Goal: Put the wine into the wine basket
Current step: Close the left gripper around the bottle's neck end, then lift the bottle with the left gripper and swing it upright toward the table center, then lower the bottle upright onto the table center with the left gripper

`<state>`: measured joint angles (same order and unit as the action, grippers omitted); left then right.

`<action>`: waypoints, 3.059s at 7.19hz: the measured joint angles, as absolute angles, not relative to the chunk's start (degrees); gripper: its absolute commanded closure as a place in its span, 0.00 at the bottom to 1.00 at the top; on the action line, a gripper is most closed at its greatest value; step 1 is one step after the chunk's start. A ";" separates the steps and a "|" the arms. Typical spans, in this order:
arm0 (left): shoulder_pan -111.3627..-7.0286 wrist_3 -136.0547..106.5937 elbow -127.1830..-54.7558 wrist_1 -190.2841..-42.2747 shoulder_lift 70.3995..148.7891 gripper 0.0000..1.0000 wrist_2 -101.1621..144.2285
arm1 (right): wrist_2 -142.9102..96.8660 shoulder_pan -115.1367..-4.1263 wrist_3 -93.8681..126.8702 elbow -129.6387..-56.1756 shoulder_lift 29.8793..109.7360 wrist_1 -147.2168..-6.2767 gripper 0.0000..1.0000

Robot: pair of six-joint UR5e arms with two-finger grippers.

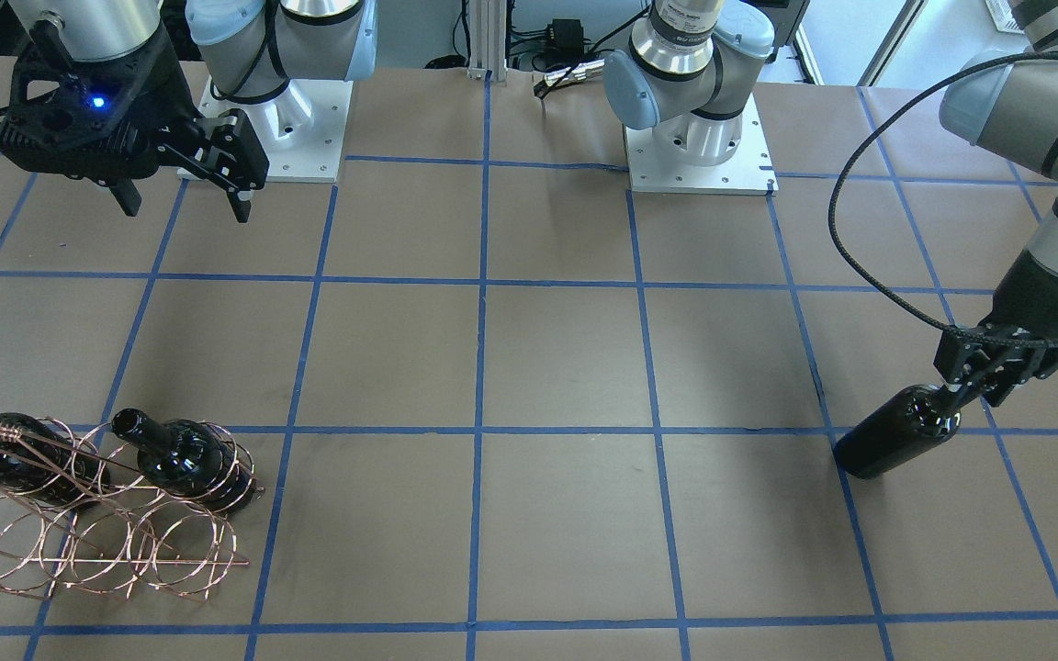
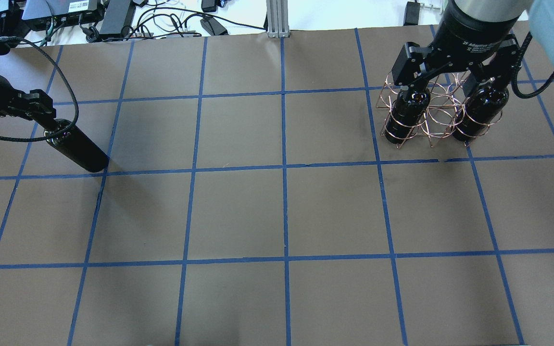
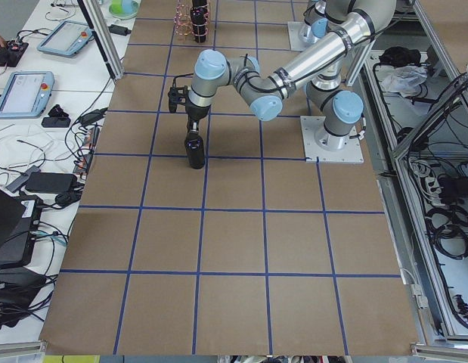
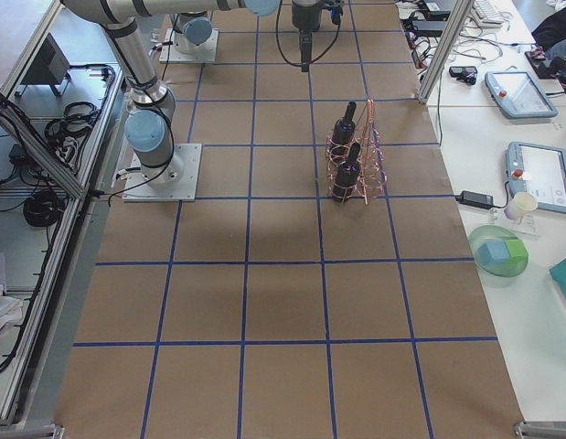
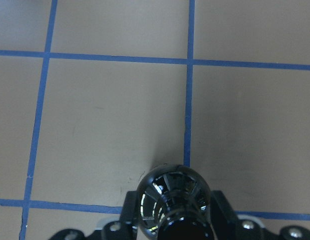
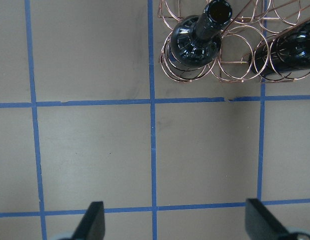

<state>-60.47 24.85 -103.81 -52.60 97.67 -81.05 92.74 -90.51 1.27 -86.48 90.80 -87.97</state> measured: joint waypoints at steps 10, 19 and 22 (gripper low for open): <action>-77.07 -2.95 -104.45 -62.82 89.47 0.93 -83.96 | 92.84 -90.48 1.26 -86.43 90.81 -88.08 0.00; -118.67 -67.86 -108.44 -64.38 88.92 0.94 -102.84 | 92.89 -90.46 1.24 -86.45 90.80 -88.01 0.00; -119.14 -68.32 -108.53 -65.67 89.24 0.94 -102.90 | 92.90 -90.50 1.29 -86.43 90.79 -88.05 0.00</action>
<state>-119.14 -68.32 -108.53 -65.67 89.24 -102.90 92.90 -90.50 1.29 -86.43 90.79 -88.05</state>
